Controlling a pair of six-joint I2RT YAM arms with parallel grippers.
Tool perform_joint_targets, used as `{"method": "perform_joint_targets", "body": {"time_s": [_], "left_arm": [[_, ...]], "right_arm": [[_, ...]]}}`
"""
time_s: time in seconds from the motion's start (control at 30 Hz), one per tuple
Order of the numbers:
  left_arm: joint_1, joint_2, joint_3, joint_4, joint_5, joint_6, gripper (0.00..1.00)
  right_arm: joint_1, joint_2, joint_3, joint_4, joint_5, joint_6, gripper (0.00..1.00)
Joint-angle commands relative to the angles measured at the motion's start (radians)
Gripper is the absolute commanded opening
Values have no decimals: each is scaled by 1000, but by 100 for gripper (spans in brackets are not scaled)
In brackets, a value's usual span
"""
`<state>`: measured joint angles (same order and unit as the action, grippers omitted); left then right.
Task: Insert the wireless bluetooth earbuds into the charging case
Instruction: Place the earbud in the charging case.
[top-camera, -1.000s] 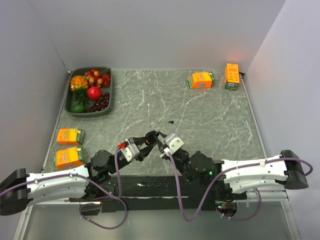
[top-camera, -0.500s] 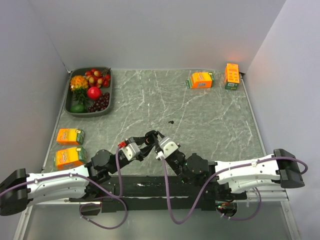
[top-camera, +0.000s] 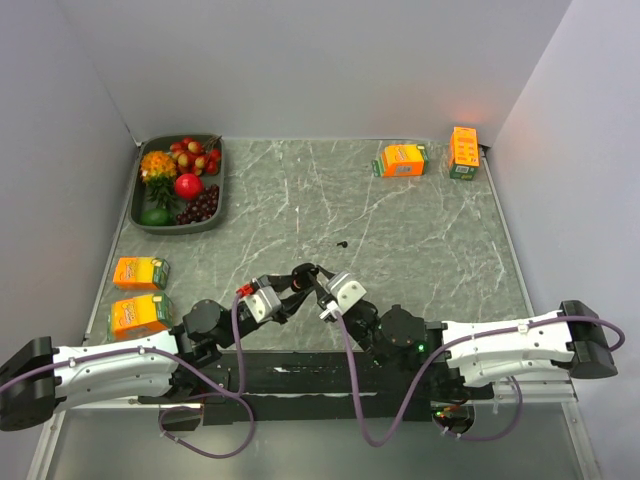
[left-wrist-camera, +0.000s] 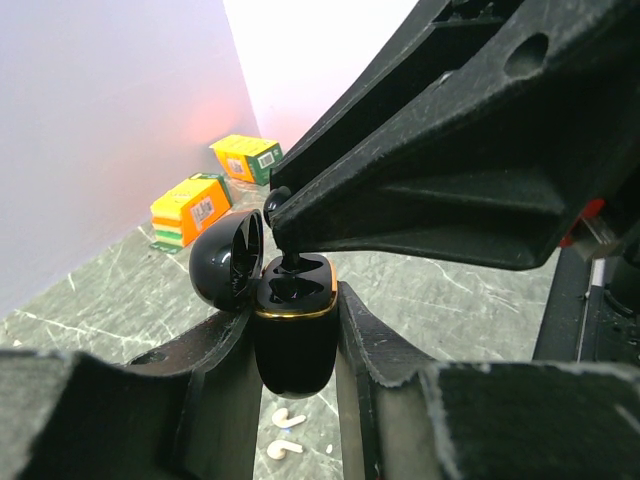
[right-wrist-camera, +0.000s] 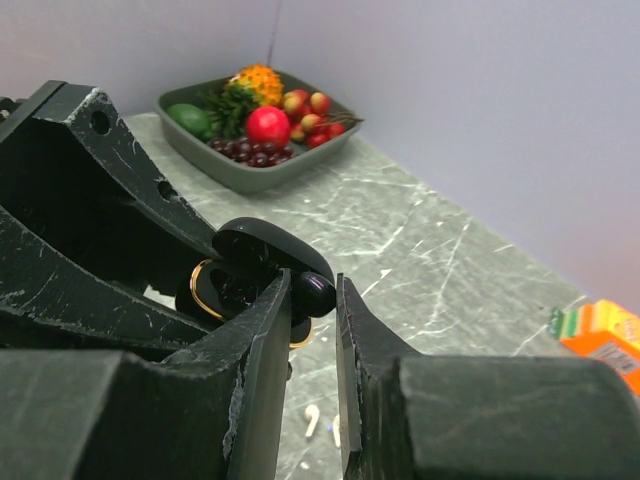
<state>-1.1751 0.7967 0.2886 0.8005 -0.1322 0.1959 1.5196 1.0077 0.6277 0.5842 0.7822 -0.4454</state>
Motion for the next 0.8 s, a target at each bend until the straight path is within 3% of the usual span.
{"method": "perform_joint_targets", "body": {"time_s": [0.0, 0.43, 0.77], "left_arm": [[-4, -2, 43, 115, 9, -9, 1], [-4, -10, 40, 108, 8, -3, 1], [-4, -14, 35, 109, 8, -3, 1]], "right_arm": [[4, -35, 30, -139, -70, 108, 5], [4, -35, 61, -192, -115, 131, 24], [7, -40, 82, -208, -106, 131, 45]]}}
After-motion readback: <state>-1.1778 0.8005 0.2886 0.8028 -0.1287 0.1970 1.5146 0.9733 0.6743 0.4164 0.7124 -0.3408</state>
